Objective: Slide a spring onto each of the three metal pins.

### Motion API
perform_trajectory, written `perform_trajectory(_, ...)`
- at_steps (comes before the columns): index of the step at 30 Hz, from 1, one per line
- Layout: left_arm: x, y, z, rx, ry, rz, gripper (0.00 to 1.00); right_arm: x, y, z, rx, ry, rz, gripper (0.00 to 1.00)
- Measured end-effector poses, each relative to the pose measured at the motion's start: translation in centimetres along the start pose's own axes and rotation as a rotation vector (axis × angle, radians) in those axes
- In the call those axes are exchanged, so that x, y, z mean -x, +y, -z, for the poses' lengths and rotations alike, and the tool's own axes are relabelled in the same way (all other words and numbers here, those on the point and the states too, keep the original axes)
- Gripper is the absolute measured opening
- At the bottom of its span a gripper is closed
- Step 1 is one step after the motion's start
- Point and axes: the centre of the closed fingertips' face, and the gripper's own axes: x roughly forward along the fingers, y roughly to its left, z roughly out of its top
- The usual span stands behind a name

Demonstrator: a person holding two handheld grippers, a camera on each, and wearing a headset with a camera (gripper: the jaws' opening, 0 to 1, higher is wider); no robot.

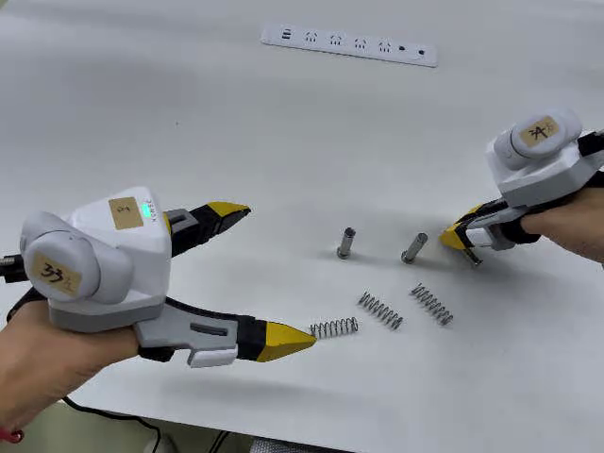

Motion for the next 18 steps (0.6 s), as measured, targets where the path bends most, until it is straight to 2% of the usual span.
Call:
perform_trajectory(5, -0.1, -0.1, 0.1, 0.002, 0.004, 0.004, 0.96, -0.2, -0.4, -0.1, 0.013, 0.006, 0.007, 0.15)
perform_trajectory(10, -0.2, -0.2, 0.1, 0.001, 0.002, 0.005, 0.96, 0.0, 0.4, 0.1, 0.044, 0.018, 0.028, 0.13)
perform_trajectory(18, -0.2, -0.1, 0.1, 0.001, 0.002, 0.007, 0.96, -0.1, 0.5, 0.1, 0.083, 0.036, 0.046, 0.10)
